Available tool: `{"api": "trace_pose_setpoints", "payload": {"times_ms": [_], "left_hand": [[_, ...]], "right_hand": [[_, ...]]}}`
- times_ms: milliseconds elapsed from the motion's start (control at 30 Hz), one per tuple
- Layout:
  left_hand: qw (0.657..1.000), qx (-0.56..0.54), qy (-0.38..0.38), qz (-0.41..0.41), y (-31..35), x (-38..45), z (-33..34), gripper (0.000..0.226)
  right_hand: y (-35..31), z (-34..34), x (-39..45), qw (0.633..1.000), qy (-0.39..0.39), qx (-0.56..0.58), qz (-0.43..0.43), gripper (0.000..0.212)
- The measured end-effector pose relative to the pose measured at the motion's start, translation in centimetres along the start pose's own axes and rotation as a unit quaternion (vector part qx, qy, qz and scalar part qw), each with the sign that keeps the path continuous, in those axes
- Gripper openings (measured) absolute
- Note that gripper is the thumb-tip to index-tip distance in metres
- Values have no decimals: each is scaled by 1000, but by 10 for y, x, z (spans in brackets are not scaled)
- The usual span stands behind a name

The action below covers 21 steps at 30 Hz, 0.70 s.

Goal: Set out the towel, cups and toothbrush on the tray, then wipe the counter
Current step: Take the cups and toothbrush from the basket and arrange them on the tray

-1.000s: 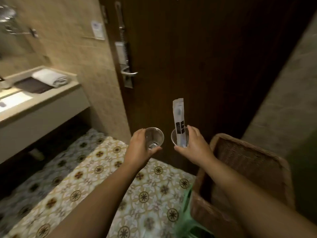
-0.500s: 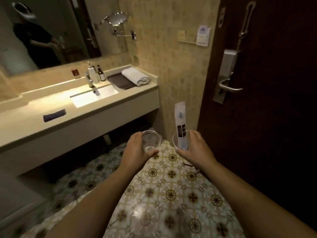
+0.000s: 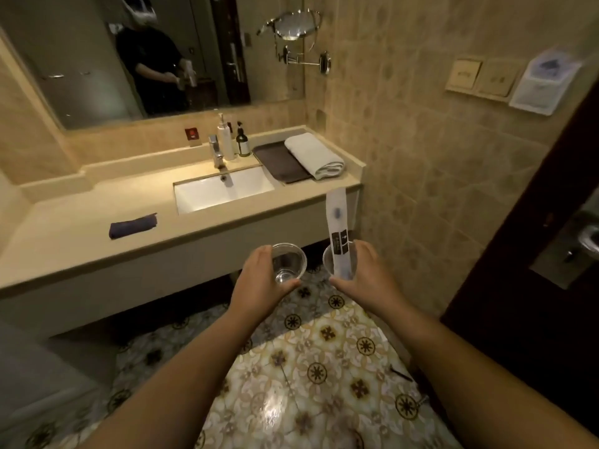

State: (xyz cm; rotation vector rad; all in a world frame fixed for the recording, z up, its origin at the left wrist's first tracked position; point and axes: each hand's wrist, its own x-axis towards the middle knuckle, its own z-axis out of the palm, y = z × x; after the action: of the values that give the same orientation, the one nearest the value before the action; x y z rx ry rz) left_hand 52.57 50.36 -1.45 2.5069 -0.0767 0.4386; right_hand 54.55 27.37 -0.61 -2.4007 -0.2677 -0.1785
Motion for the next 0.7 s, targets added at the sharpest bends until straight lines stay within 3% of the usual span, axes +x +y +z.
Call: {"api": "trace_pose_setpoints", "payload": {"times_ms": [300, 433, 567, 700], "left_hand": [[997, -15, 26, -67, -16, 199, 37, 78], [997, -9, 48, -62, -31, 271, 50, 75], [996, -10, 59, -66, -60, 340, 72, 70], [995, -5, 42, -93, -103, 413, 98, 78]], "right_hand": [[29, -3, 232, 999, -26, -9, -36, 81], [34, 9, 314, 998, -41, -29, -32, 97], [44, 33, 385, 997, -53, -33, -35, 94], [56, 62, 459, 997, -52, -47, -37, 94]]}}
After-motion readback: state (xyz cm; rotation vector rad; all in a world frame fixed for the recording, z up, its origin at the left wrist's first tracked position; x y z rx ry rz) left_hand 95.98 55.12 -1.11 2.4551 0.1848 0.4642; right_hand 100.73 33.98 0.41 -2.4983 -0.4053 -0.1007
